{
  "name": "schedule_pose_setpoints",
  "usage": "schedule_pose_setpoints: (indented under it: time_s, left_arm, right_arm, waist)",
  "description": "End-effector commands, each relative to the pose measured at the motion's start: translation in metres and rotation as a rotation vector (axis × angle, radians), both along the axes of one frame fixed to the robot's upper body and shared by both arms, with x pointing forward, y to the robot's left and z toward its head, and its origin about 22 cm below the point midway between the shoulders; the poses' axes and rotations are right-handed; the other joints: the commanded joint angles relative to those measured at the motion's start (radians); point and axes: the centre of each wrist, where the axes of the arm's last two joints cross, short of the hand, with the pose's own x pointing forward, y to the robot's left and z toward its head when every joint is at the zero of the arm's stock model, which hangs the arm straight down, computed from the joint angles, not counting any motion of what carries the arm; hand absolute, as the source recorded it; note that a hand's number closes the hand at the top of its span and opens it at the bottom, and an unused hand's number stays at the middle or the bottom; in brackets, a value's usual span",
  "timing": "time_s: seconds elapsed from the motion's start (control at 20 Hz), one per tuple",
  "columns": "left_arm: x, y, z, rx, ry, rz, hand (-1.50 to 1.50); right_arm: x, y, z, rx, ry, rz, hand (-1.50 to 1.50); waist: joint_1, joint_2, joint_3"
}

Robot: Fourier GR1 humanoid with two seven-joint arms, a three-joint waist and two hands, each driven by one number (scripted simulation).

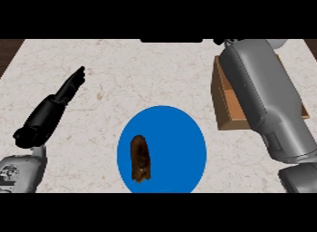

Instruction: Pick the bell pepper from the plate and place it in the cardboard box

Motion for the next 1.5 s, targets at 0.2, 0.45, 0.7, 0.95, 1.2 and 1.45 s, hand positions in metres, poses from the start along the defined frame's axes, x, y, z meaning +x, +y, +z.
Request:
schedule_pose_setpoints:
  time_s: [0.2, 0.45, 0.7, 0.95, 1.2, 1.45]
  left_arm:
    - [0.004, 0.018, 0.000, -0.015, 0.009, 0.016, 0.00]
    - [0.002, 0.013, 0.003, 0.013, 0.004, 0.036, 0.00]
    - [-0.010, 0.004, -0.002, -0.017, 0.012, 0.019, 0.00]
    - [0.006, 0.006, 0.009, -0.004, -0.002, 0.016, 0.00]
    - [0.002, 0.007, -0.004, -0.011, 0.016, 0.003, 0.00]
    - [-0.007, 0.012, -0.006, -0.007, -0.004, 0.016, 0.00]
  right_arm:
    - [0.000, -0.056, -0.032, 0.237, 0.299, -0.033, 1.50]
    - [-0.012, -0.081, -0.051, 0.292, 0.483, -0.023, 1.50]
    - [-0.034, -0.090, -0.063, 0.422, 0.503, 0.084, -1.50]
    - [-0.060, -0.088, -0.049, 0.395, 0.273, 0.244, -1.50]
    - [-0.067, -0.099, 0.005, 0.578, -0.340, 0.233, -1.50]
    - [-0.095, -0.141, -0.006, 0.742, -0.651, 0.118, -1.50]
  waist:
    - [-0.020, -0.003, 0.000]
    - [-0.034, -0.008, 0.000]
    - [-0.017, -0.007, 0.000]
    - [-0.018, -0.005, 0.001]
    - [-0.013, -0.004, 0.004]
    - [-0.017, -0.004, 0.003]
